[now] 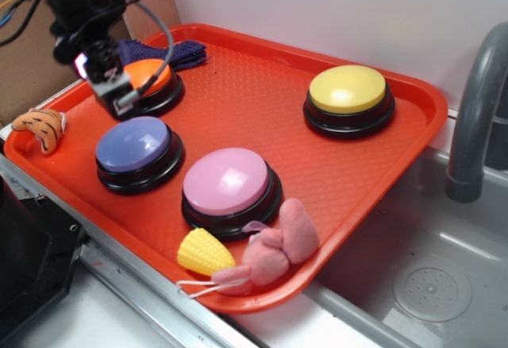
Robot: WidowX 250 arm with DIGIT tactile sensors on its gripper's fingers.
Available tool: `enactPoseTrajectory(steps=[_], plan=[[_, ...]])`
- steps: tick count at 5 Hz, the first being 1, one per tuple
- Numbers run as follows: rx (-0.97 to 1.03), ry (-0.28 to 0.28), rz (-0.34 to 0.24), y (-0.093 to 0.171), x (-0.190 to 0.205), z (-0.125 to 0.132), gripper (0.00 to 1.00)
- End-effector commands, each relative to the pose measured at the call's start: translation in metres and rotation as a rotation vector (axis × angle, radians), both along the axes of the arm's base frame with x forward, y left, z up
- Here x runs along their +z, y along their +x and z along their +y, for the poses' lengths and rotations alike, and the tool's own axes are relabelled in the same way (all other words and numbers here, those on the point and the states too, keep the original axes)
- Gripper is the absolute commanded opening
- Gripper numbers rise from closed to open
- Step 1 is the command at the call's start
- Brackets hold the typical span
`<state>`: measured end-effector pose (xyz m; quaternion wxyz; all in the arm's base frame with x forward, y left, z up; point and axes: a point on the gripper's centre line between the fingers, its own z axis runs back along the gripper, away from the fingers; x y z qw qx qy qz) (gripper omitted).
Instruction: Push the purple button.
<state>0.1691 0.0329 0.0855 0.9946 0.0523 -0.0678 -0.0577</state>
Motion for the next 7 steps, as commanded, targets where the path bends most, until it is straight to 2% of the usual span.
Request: enactPoseTrajectory(steps=[1,2,3,4,6,7], plan=[[0.0,-0.065,-0.002,0.017,-0.014,-0.009,1.0],[-0.014,-0.061,0.056,0.03,-0.031,-0.01,1.0],[-0.033,-0.042,0.091,0.036,-0.041,-0.014,1.0],[-0.041,-0.036,0.085,0.035,-0.038,-0.016,1.0],[-0.014,-0.02,0.063,0.017,0.006,-0.003,1.0],[-0.009,-0.046,0.047,0.01,0.021,0.005,1.0]])
